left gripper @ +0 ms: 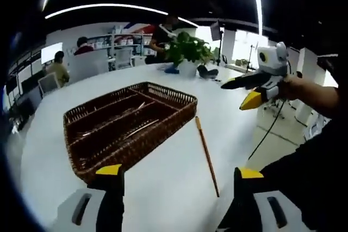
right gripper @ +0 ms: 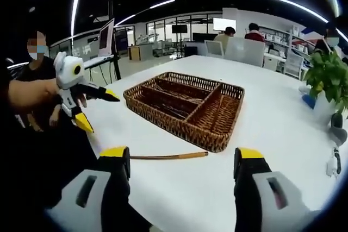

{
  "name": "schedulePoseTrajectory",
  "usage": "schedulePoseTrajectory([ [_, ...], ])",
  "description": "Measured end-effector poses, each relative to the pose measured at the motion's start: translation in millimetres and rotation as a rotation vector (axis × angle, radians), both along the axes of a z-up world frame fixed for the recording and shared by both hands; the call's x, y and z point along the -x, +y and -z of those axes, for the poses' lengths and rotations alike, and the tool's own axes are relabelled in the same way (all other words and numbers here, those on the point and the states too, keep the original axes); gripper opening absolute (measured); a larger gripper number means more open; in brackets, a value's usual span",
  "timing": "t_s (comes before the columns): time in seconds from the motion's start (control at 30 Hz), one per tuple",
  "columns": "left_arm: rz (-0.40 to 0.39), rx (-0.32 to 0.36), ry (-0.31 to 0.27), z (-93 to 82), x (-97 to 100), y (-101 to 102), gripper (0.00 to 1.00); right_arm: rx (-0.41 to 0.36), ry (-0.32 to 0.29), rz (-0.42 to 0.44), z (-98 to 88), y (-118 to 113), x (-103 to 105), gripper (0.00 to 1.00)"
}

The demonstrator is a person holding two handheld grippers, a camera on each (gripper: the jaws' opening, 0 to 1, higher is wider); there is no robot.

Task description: Arrange the knives, forks, and spoons in their matching storage slots by inserting each utensil handle-first until every utensil is classified and aligned in the correct compartment

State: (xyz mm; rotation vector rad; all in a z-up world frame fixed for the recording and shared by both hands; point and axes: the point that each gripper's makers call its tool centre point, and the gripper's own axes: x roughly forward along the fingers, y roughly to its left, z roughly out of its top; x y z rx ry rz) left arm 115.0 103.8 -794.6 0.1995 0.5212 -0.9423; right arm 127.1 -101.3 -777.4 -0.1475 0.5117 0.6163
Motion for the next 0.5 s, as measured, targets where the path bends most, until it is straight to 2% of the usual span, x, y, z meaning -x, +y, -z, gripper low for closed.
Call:
schedulePoseTrajectory([
  [0.03, -0.006, -0.007, -0.006, -4.8, -1.0, 8.8, 1.0, 0.0, 0.001, 0.002, -0.1, 0.0, -0.2, 0.82],
  [0.1, -0.02, -0.033, -0.022, -13.3, -4.1, 26.4, 1.0, -0.002, -0.001, 0.005, -0.6, 0.2, -0.9, 0.84],
  [0.2, -0.121, -0.066, -0.047, -25.5, -18.0, 55.6, 1.0, 0.004, 0.002, 0.006, 2.1, 1.2, -2.0, 0.89],
  [0.27, -0.141, -0.032, -0.044, -37.8, -19.2, 67.2, 1.0, 0.009, 0.003, 0.006, 3.8, 2.3, -2.9, 0.93],
  [0.33, -0.175, -0.008, -0.08, -52.2, -22.5, 78.0, 1.0, 0.005, -0.001, 0.006, 3.4, 4.3, -5.2, 0.98],
  [0.43, -0.212, -0.008, -0.108, -64.3, -22.9, 93.8, 1.0, 0.003, -0.012, 0.018, 0.7, 6.9, -9.3, 1.0],
  [0.5, -0.238, 0.016, -0.128, -74.4, -21.7, 104.0, 1.0, -0.011, -0.014, 0.018, -2.8, 9.2, -11.4, 1.0],
])
